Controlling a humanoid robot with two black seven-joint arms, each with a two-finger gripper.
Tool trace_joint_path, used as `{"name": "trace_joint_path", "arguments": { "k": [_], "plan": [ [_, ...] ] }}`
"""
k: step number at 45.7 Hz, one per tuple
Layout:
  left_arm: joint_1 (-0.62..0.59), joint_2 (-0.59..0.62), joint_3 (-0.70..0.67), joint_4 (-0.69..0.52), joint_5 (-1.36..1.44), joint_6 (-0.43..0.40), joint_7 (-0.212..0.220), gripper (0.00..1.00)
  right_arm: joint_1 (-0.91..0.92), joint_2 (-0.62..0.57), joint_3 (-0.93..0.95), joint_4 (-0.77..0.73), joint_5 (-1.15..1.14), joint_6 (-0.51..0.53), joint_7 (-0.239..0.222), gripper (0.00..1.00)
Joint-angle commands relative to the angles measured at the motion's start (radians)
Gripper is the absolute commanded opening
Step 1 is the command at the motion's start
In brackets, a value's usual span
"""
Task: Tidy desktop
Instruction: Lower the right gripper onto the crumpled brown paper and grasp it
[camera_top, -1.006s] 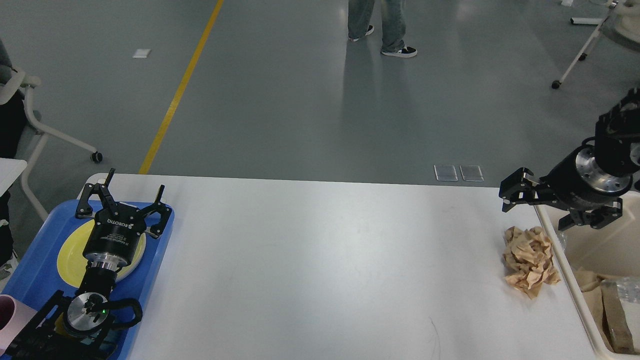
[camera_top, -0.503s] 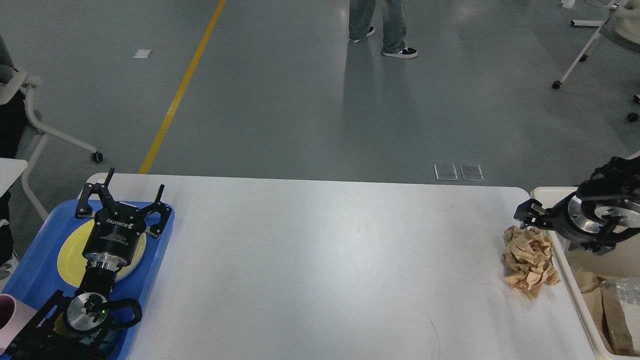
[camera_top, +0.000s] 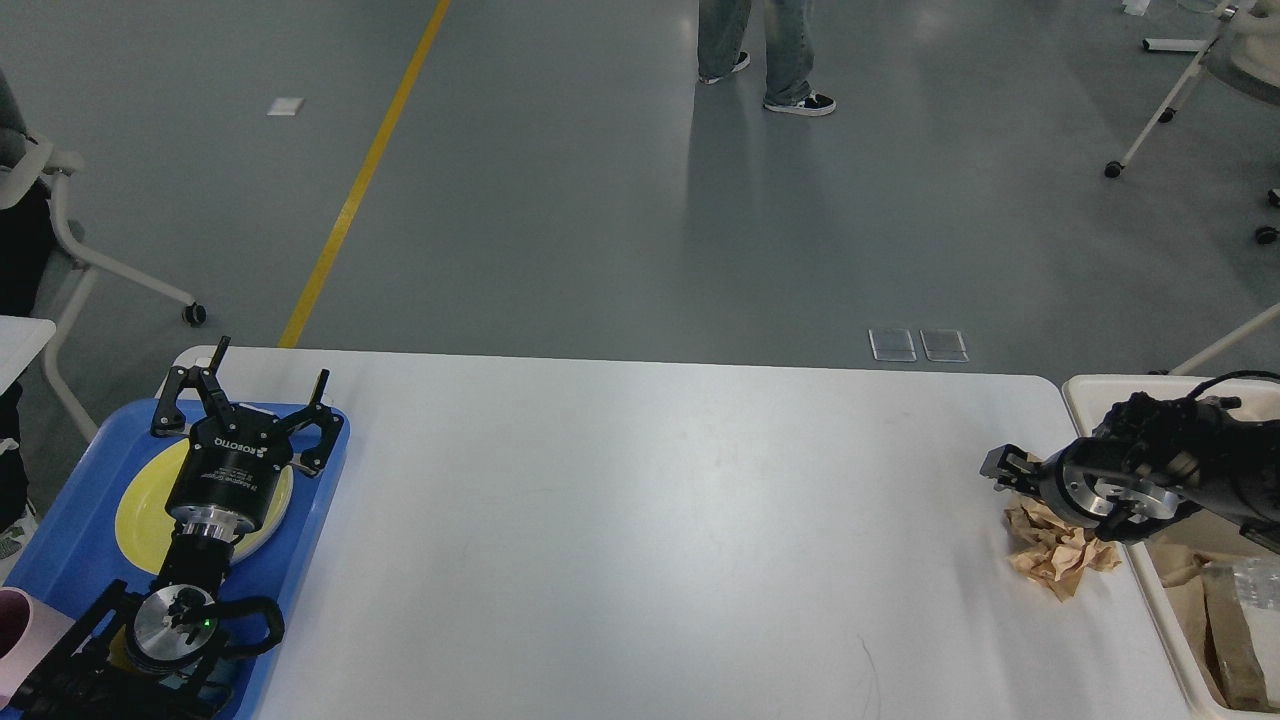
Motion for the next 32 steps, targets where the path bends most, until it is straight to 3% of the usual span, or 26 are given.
{"name": "trace_joint_path", "arguments": {
  "k": [1,11,20,32],
  "plan": [
    [0.0,0.0,0.0,0.0,0.0,0.0,0.0,0.96,-0.064,0.02,-0.001,-0.074,-0.004,0.0,-0.001,1.0],
    [0.0,0.0,0.0,0.0,0.0,0.0,0.0,0.96,-0.126,0.031,0.004,-0.157,0.0,-0.055,-0.001,0.99],
    [0.0,0.0,0.0,0.0,0.0,0.0,0.0,0.96,-0.177,0.054,0.007,-0.202,-0.006,-0.074,-0.001,0.91],
    [0.0,0.0,0.0,0.0,0.0,0.0,0.0,0.96,-0.199,0.068,0.011,-0.197,0.002,-0.074,-0.001,0.28]
  ]
}}
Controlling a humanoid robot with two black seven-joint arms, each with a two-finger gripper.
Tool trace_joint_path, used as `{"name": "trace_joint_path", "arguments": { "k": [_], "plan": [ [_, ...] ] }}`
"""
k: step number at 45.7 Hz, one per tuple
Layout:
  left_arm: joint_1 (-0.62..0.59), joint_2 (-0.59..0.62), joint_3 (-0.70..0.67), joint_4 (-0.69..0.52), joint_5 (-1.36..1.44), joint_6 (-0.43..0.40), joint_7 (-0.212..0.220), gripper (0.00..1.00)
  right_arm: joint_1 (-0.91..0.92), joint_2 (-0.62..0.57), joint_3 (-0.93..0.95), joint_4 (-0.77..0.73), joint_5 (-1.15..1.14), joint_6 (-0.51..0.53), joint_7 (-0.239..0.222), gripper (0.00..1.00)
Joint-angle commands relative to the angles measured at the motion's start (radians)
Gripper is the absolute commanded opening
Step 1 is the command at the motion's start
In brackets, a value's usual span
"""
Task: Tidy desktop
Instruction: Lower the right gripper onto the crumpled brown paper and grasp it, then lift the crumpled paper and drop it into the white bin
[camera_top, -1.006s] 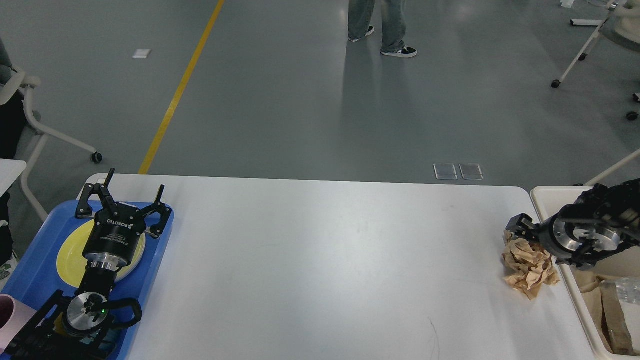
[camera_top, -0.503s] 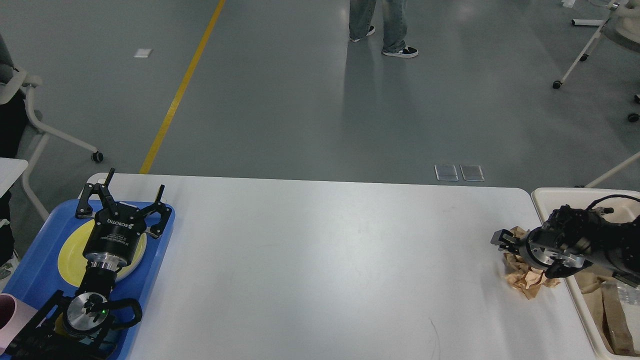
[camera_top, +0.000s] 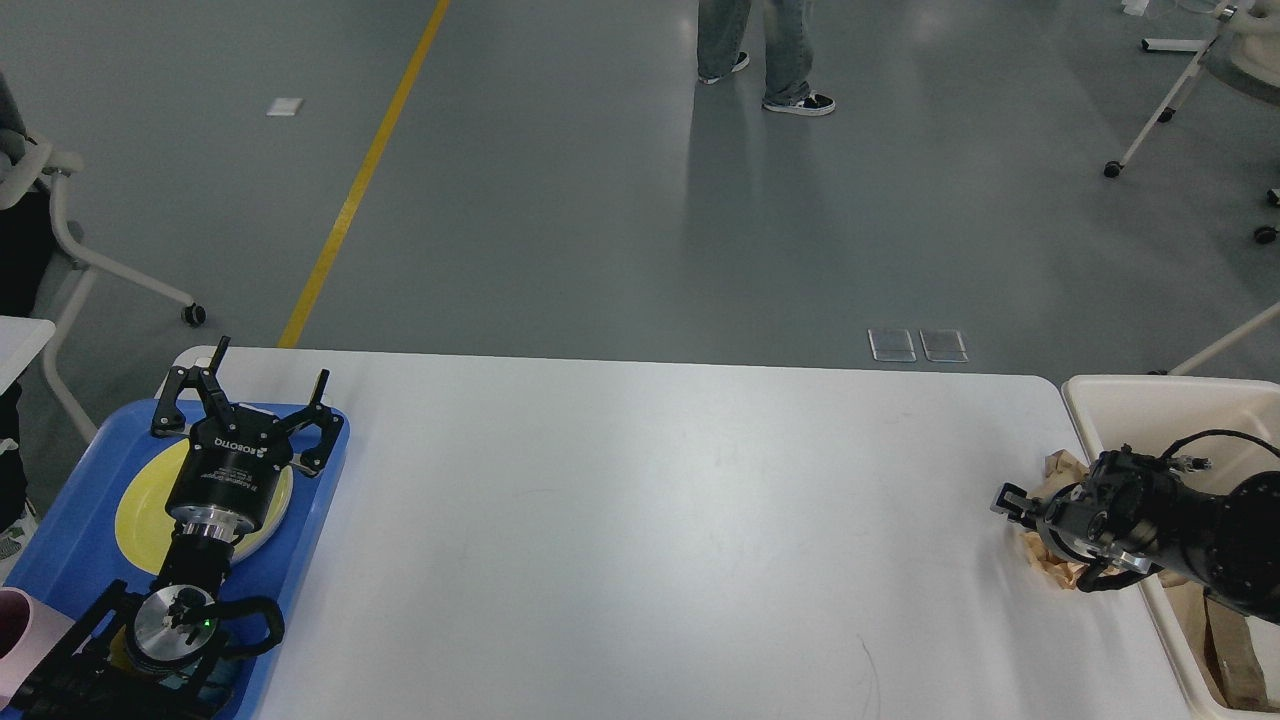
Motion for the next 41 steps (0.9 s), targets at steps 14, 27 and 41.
{"name": "trace_joint_path", "arguments": {
  "k": [14,27,41],
  "plan": [
    [0.0,0.0,0.0,0.0,0.0,0.0,0.0,0.96,0.028,0.015,0.022,0.039,0.015,0.015,-0.017,0.0],
    [0.0,0.0,-0.002,0.0,0.0,0.0,0.002,0.96,0.184,-0.065,0.022,0.243,0.023,0.017,-0.017,0.0],
    [0.0,0.0,-0.002,0.0,0.0,0.0,0.002,0.96,0.489,-0.139,-0.016,0.427,0.057,0.293,-0.026,0.0]
  ]
}}
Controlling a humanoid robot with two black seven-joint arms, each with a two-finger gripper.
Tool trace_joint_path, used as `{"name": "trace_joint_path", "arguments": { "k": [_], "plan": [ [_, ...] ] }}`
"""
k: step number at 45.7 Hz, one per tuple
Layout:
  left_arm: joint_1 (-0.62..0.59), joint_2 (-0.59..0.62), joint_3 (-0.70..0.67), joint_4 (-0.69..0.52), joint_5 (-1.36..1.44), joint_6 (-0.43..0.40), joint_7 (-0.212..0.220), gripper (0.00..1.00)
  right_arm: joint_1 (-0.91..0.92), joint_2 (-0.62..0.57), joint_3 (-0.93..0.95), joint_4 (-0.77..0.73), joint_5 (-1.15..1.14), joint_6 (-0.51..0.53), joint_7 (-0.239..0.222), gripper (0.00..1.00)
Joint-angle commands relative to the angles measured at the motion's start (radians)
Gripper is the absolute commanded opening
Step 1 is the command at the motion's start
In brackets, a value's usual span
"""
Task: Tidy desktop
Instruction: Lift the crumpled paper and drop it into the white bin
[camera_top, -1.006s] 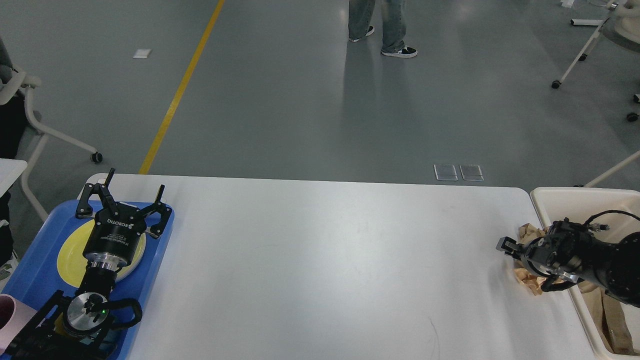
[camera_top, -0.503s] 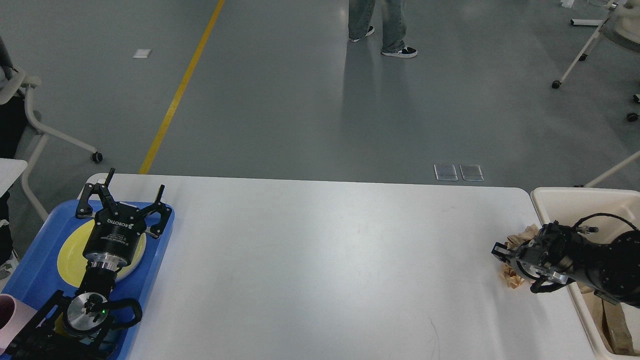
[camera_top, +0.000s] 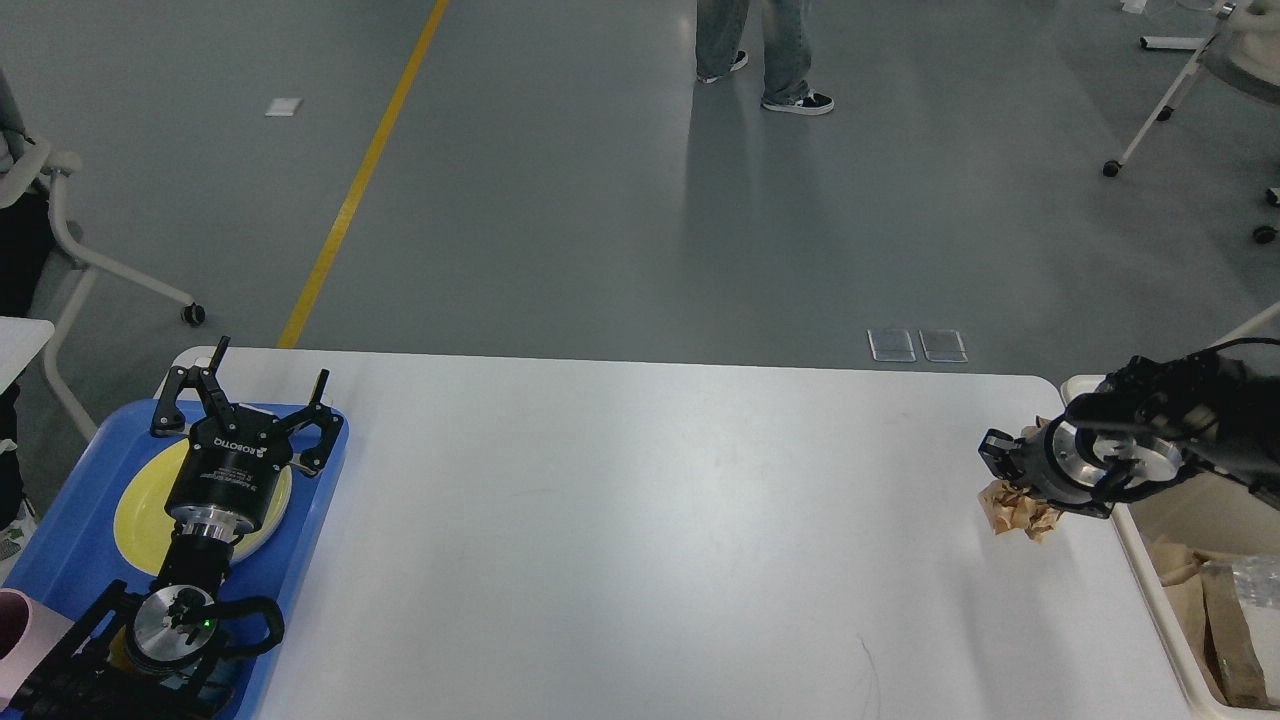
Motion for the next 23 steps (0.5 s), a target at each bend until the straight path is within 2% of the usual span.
{"name": "trace_joint_path", "arguments": {
  "k": [1,8,23],
  "plan": [
    [-0.001,0.0,0.0,0.0,0.0,0.0,0.0,0.96,0.129,-0.023,-0.026,0.065,0.001,0.151,-0.002,0.0],
    [0.0,0.0,0.0,0.0,0.0,0.0,0.0,0.96,0.335,-0.025,-0.12,0.218,0.003,0.256,-0.001,0.0],
    [0.0,0.0,0.002,0.0,0.0,0.0,0.0,0.96,0.763,-0.038,-0.232,0.524,0.073,0.306,-0.002,0.0]
  ]
}}
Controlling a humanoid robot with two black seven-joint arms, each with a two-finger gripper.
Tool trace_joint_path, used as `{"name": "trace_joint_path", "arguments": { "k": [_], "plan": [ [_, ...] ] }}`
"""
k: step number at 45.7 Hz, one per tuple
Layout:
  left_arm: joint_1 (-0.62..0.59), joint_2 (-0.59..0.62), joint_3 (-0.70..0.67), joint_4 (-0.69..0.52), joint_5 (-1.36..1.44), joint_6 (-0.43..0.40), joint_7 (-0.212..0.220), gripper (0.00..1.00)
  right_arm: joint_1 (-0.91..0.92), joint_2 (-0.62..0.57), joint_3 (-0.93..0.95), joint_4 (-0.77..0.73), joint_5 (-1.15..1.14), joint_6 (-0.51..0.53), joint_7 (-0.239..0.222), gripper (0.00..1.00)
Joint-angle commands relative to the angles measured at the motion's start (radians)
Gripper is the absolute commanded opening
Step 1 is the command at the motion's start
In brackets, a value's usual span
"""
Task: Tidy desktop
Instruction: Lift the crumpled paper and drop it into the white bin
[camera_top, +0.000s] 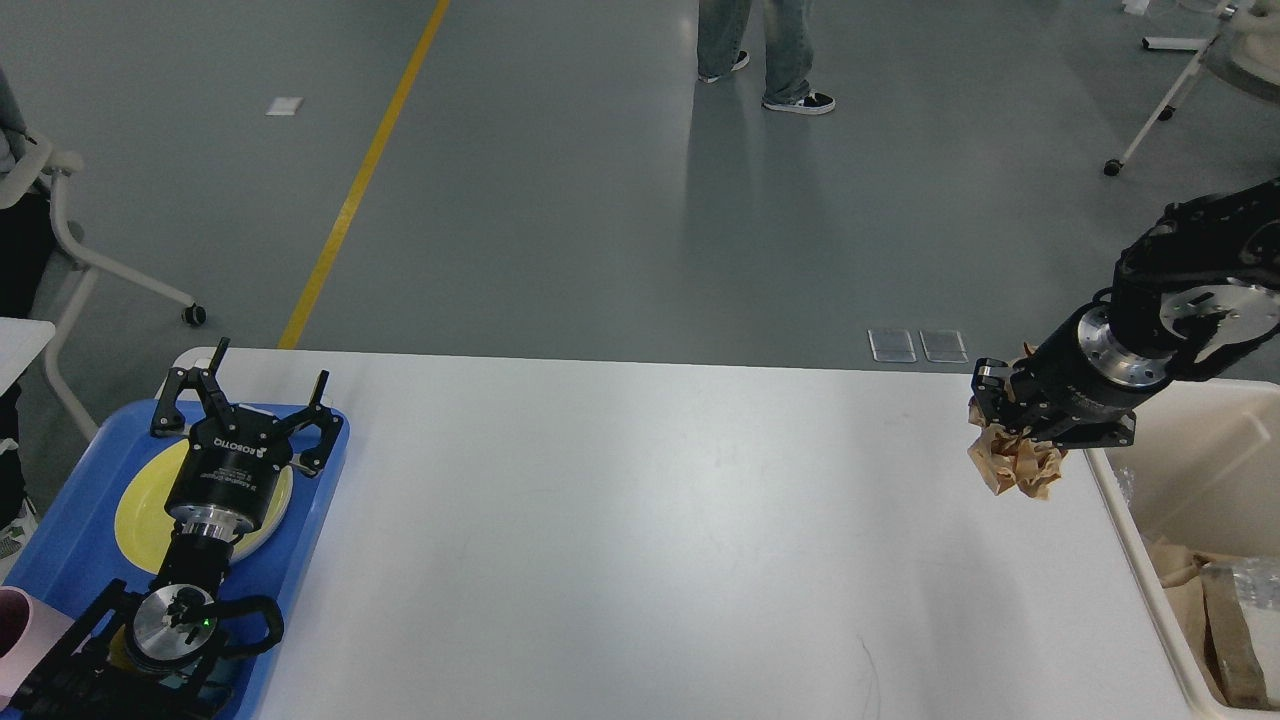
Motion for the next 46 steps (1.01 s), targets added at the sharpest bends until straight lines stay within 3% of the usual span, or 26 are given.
{"name": "trace_joint_path", "arguments": {
  "k": [1,13,25,32,41,46],
  "plan": [
    [0.0,0.0,0.0,0.0,0.0,0.0,0.0,0.96,0.17,-0.016,-0.055,0.113,0.04,0.022,-0.003,0.0],
    [0.0,0.0,0.002,0.0,0.0,0.0,-0.002,0.96,0.33,-0.042,-0.153,0.27,0.038,0.068,-0.023,0.0],
    [0.0,0.0,0.002,0.0,0.0,0.0,-0.002,0.96,0.339,-0.088,-0.26,0.262,0.036,0.038,-0.022,0.0],
    [0.0,0.0,0.002,0.0,0.0,0.0,-0.002,0.96,0.215,-0.249,-0.299,0.164,0.021,-0.097,-0.022,0.0],
    [0.0,0.0,0.002,0.0,0.0,0.0,-0.002,0.96,-0.067,-0.355,-0.254,-0.184,0.021,-0.111,-0.012,0.0],
    [0.0,0.0,0.002,0.0,0.0,0.0,-0.002,0.96,-0.294,-0.406,-0.124,-0.344,0.021,-0.123,-0.012,0.0]
  ]
}}
